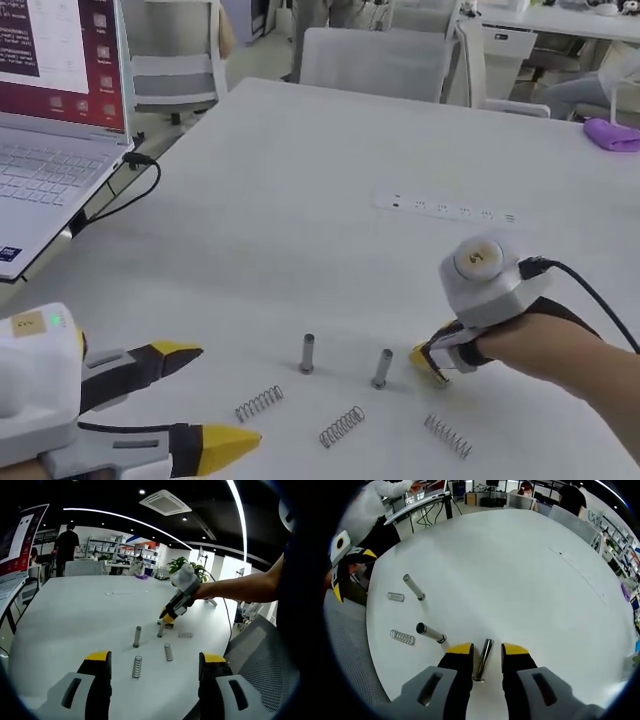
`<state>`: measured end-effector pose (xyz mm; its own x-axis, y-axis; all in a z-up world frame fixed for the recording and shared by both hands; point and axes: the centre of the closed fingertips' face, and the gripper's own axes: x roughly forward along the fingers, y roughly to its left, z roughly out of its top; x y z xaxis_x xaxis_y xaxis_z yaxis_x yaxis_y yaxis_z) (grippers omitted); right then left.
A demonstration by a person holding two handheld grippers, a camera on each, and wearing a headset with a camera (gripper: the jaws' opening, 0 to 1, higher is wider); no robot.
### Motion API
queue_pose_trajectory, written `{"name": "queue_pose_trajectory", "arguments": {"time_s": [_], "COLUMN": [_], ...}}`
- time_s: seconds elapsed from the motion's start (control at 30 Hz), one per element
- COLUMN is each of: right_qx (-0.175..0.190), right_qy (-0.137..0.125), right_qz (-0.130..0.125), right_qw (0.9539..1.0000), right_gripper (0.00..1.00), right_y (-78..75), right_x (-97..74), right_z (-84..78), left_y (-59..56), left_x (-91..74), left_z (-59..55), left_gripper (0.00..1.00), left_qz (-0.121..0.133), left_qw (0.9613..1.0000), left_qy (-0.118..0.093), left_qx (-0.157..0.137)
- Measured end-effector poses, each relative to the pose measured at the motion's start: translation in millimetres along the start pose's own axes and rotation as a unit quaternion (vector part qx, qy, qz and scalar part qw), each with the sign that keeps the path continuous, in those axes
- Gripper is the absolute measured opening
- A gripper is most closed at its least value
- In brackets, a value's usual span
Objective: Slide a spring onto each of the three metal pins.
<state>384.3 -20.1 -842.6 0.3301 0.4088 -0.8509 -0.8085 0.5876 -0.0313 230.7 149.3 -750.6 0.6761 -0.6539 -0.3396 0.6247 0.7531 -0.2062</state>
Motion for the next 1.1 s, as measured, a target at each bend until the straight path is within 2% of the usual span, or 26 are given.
{"name": "queue_pose_trajectory", "arguments": {"time_s": [0.37, 0.73, 1.1], "right_qx": [-0.005, -0.016, -0.007], "right_qy": [0.017, 0.036, 0.044], "right_qz": [0.001, -0.013, -0.013], "right_qw": [0.9998, 0.9991, 0.9989], "right_gripper": [0.15, 0.11, 0.07], "right_y": [5.3, 5.7, 9.0], "right_x": [6.3, 10.9, 13.3], "right_z": [-1.6, -4.8, -3.2], "left_y": [1.3, 4.3, 5.7], "left_x": [-1.5, -5.7, -10.8], "left_z": [0.1, -3.2, -4.5], "left_gripper": [0.67, 0.67, 0.67], "left_qz": [0.001, 0.002, 0.004], "left_qw": [1.0, 1.0, 1.0], "left_qy": [-0.002, -0.004, -0.006], "left_qx": [-0.001, -0.004, -0.005]}}
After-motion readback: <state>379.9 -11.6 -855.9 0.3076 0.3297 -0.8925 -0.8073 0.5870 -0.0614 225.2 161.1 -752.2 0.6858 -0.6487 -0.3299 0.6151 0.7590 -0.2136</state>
